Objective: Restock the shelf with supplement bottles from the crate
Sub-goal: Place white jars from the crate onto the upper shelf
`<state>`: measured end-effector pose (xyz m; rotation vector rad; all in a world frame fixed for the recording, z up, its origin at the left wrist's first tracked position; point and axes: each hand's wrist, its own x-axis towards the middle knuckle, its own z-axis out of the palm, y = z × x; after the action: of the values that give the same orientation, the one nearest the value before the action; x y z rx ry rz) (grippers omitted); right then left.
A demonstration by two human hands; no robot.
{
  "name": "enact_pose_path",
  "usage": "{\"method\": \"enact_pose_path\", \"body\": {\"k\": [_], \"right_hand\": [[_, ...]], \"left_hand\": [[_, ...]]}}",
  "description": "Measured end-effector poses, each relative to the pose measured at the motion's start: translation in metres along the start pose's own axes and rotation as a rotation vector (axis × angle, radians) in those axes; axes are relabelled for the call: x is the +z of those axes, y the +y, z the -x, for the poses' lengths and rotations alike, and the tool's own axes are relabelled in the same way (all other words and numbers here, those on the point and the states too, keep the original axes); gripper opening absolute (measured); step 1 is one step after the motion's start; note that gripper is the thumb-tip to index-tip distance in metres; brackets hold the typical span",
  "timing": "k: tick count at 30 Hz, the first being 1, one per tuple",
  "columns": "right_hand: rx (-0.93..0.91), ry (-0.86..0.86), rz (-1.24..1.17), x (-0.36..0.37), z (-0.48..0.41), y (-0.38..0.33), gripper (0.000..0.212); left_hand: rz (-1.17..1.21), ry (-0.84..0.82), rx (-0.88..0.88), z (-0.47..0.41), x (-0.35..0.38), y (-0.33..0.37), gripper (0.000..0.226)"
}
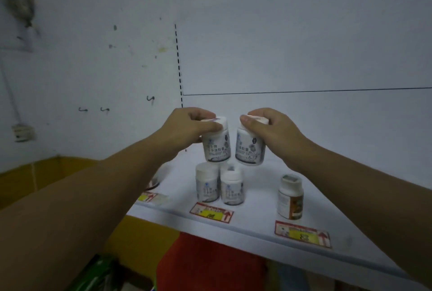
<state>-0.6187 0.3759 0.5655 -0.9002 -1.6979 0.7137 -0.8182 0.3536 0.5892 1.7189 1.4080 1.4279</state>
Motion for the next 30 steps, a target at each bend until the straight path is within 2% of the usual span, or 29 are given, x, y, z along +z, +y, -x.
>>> {"method": "enact_pose_path", "body": {"k": [3,7,11,17,21,24,30], "right_hand": [[0.028,0.151,0.019,0.016,-0.023,0.011,0.033],[0.134,0.197,0.168,0.039,-0.048,0.025,0.036],[0.248,0.239,0.359,0.053,-0.063,0.036,0.041],[0.443,0.075,0.585,0.071,-0.060,0.047,0.051],[0.531,-0.055,0.553,0.074,-0.059,0.046,0.042],[0.561,-0.127,0.552,0.075,-0.058,0.049,0.038],[0.561,-0.149,0.596,0.077,-0.059,0.055,0.032]], "left_hand": [[0.014,-0.005,0.035,-0.040,-0.012,-0.018,0.025],[0.026,0.019,0.021,-0.093,-0.022,-0.041,0.038],[-0.052,-0.107,-0.030,-0.134,-0.012,-0.059,0.038],[-0.252,-0.455,-0.163,-0.140,0.022,-0.091,0.024],[-0.341,-0.617,-0.200,-0.137,0.030,-0.099,0.029],[-0.331,-0.676,-0.246,-0.138,0.032,-0.104,0.035],[-0.356,-0.710,-0.229,-0.142,0.034,-0.108,0.028]]}}
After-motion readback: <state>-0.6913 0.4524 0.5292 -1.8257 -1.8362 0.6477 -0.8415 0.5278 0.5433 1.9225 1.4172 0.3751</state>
